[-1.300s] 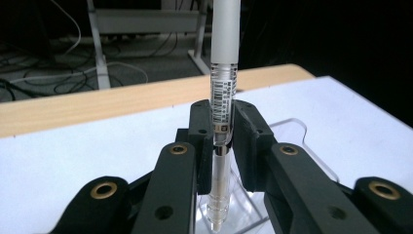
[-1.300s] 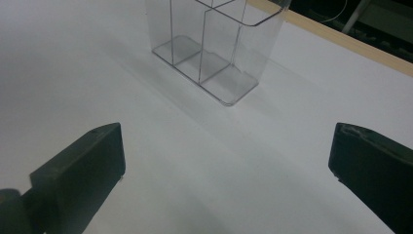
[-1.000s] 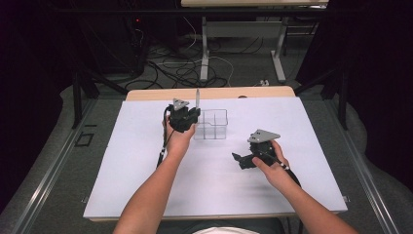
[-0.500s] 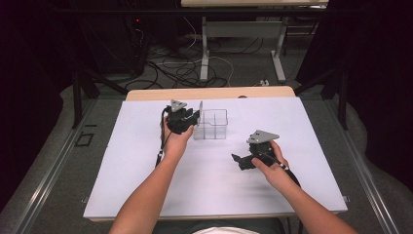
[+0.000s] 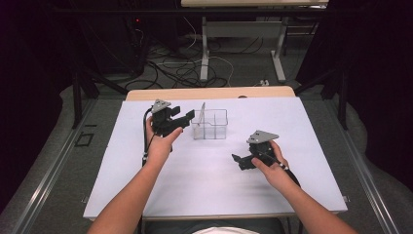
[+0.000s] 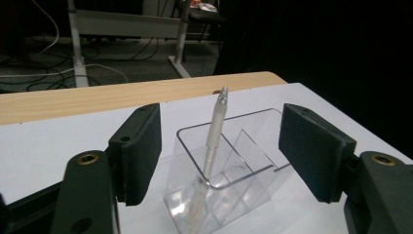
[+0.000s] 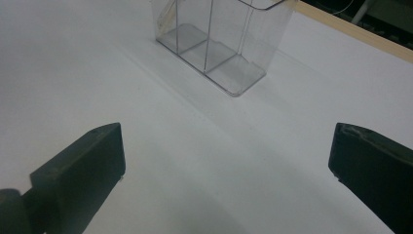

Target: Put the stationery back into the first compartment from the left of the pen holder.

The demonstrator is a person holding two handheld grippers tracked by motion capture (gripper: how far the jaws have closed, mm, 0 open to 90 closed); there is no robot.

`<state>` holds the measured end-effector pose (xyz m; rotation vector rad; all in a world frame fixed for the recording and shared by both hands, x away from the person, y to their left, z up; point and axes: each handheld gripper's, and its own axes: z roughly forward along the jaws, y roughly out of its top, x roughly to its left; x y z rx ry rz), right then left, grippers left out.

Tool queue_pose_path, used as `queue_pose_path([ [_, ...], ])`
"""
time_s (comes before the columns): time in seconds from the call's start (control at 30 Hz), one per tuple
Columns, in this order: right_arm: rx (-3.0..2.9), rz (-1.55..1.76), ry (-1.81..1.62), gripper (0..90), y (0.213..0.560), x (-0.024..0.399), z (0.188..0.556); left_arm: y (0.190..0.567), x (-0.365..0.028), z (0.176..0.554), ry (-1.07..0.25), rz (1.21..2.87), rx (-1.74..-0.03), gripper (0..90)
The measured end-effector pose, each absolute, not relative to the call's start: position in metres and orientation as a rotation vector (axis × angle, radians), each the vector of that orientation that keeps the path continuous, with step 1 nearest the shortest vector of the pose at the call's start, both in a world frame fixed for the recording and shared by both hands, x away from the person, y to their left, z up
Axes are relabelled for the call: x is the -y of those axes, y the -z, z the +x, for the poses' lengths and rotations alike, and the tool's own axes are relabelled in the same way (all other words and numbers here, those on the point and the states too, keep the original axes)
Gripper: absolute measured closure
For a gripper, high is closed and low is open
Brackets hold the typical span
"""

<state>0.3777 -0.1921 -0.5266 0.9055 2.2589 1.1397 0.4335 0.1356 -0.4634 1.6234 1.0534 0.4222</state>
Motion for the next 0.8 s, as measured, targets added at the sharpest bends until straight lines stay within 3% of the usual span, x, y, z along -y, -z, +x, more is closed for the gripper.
queue_pose_path([
  [0.13,-2.262,0.905,-1.137,0.0,0.527,0.192,0.378,0.459,-0.142,0.423,-0.358,1.632,-1.02,31.5],
  [0.37,-2.263,0.904,-1.143,0.0,0.527,0.192,0.378,0.459,-0.145,0.402,-0.442,1.727,-0.979,26.4],
  [0.6,-2.261,0.929,-1.146,0.0,0.528,0.194,0.377,0.473,-0.161,0.389,-0.41,1.791,-1.006,25.5],
  [0.8,-2.259,0.918,-1.15,0.1,0.528,0.193,0.379,0.488,-0.182,0.381,-0.381,1.77,-1.073,18.1],
])
